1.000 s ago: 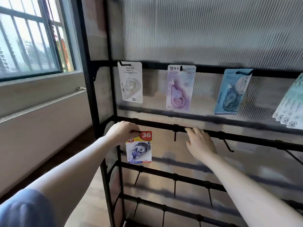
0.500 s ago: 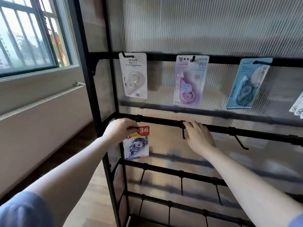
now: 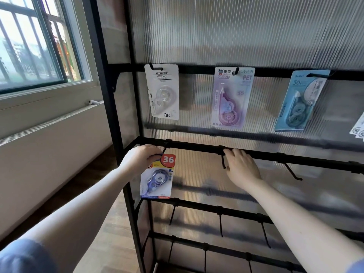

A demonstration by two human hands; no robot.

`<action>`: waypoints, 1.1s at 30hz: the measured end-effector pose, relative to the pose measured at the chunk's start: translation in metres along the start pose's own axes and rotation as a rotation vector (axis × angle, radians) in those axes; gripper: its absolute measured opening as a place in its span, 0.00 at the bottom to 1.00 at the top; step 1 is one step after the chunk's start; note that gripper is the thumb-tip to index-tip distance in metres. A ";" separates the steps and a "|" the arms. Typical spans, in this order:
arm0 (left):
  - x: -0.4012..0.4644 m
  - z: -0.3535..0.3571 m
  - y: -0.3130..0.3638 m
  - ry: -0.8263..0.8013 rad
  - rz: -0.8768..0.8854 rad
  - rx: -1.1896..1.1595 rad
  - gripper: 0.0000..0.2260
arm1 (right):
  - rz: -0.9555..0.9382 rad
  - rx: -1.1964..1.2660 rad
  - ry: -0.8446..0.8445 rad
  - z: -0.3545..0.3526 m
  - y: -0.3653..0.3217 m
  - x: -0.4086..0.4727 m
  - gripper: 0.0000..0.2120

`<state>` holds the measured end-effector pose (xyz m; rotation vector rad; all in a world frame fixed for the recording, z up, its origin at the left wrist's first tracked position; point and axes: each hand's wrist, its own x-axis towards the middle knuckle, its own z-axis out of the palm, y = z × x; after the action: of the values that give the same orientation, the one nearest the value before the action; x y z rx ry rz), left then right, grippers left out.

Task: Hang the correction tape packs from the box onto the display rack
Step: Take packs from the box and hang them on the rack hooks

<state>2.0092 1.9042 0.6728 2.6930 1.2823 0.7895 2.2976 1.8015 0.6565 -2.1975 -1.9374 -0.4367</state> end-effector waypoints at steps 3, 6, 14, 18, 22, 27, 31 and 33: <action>-0.005 0.006 -0.004 0.014 0.036 -0.014 0.11 | 0.004 -0.007 -0.006 0.001 0.000 0.001 0.27; -0.013 0.013 -0.006 0.031 0.051 -0.019 0.11 | 0.019 -0.010 -0.020 0.004 -0.001 0.001 0.26; -0.010 0.021 -0.019 0.009 0.070 -0.042 0.16 | 0.025 0.000 -0.039 0.017 -0.005 0.002 0.27; 0.001 0.026 -0.018 -0.007 0.063 -0.027 0.15 | 0.039 0.010 -0.033 0.021 -0.003 0.003 0.28; 0.018 0.033 -0.020 0.002 0.027 -0.032 0.14 | 0.053 -0.010 -0.039 0.024 0.003 0.003 0.28; 0.038 0.040 -0.023 -0.035 -0.010 -0.011 0.16 | 0.084 -0.025 -0.053 0.025 0.012 0.000 0.29; 0.047 0.044 -0.024 -0.025 0.007 0.021 0.16 | 0.108 -0.046 -0.056 0.025 0.019 -0.004 0.29; 0.050 0.045 -0.022 -0.019 0.009 0.040 0.16 | 0.114 -0.060 -0.055 0.024 0.022 -0.007 0.29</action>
<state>2.0408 1.9622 0.6493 2.7325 1.2969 0.7446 2.3211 1.7999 0.6327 -2.3666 -1.8360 -0.4261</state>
